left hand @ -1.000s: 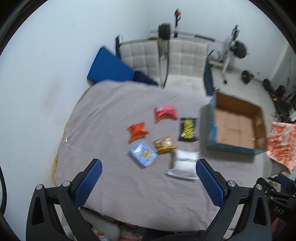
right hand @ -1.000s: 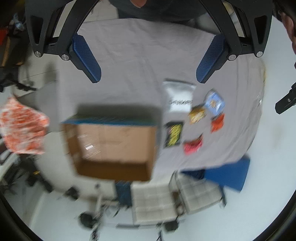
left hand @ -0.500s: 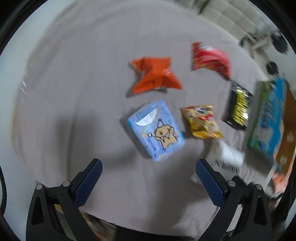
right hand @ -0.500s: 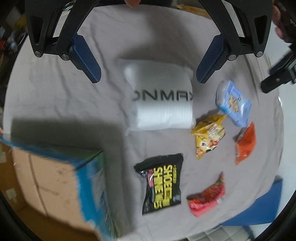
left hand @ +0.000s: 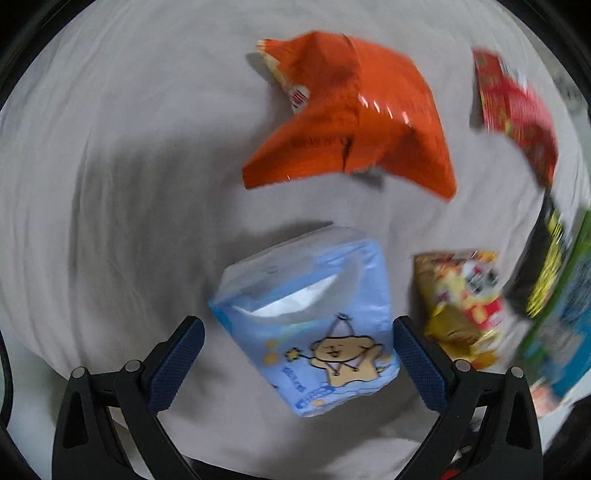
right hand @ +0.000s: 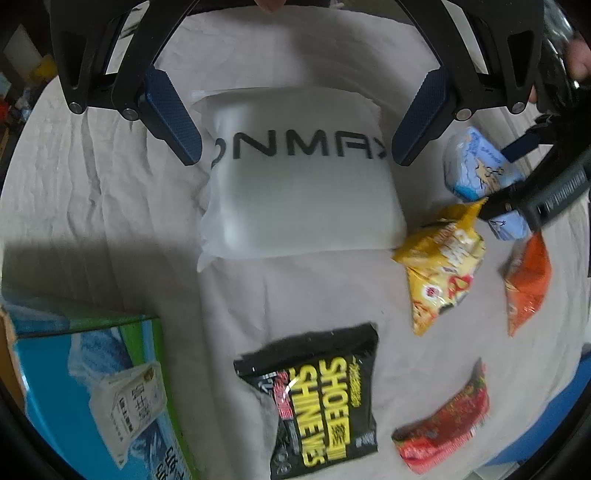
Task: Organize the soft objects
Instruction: 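Grasp the white NMRX pouch with the right tool while the left tool grasps the blue tissue pack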
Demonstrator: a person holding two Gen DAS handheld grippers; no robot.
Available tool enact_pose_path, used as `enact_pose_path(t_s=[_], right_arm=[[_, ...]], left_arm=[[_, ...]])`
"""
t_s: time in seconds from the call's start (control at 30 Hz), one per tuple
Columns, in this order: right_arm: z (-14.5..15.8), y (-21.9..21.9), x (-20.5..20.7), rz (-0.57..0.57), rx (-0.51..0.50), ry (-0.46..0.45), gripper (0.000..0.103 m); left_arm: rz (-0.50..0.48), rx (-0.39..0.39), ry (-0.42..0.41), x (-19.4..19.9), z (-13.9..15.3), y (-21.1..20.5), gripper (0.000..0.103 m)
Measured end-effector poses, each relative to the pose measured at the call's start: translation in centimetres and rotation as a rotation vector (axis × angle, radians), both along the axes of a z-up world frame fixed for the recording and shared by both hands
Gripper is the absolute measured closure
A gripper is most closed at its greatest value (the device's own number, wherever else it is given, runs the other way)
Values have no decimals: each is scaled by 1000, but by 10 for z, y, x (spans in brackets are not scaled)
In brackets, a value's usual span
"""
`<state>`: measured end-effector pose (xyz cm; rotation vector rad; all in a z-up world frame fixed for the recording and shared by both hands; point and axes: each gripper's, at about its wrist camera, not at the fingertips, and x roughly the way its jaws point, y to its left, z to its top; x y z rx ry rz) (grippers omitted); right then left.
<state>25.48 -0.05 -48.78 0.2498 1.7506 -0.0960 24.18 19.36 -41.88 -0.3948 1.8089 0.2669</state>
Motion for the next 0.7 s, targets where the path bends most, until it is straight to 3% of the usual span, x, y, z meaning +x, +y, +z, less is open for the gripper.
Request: enact_pose_path(t_s=[0.07,0.17,0.37,0.5,0.53,0.57,0.6,0.7], right_arm=[[-10,4,1,7,-8,18,0],[-18,5,0,9,-2,43,0],[-28,3,-1,0,12,85,0],[-43,7,3,-1,15,99,0],[-46,9,3,2,9,105,1],[-49,10,3,5,1,110,3],[-51,10,4,6,-1,113,12],[-60,14,3,17,-29,112,19]], left_arm=[[-100,53,9,-6,0,-8,8],[-215,140,-18,-14,4,-14,9],[-203,107,-51,-15,-10,-6,10],[-215,87,-102,-11,-20,-2,27],[-218,80,-112,-12,-18,-3,37],[-223,82,-117,-11,-15,-7,46],[-230,96,-119,-8,-8,-15,50],[-248,127,-142,-10,0,-22,61]])
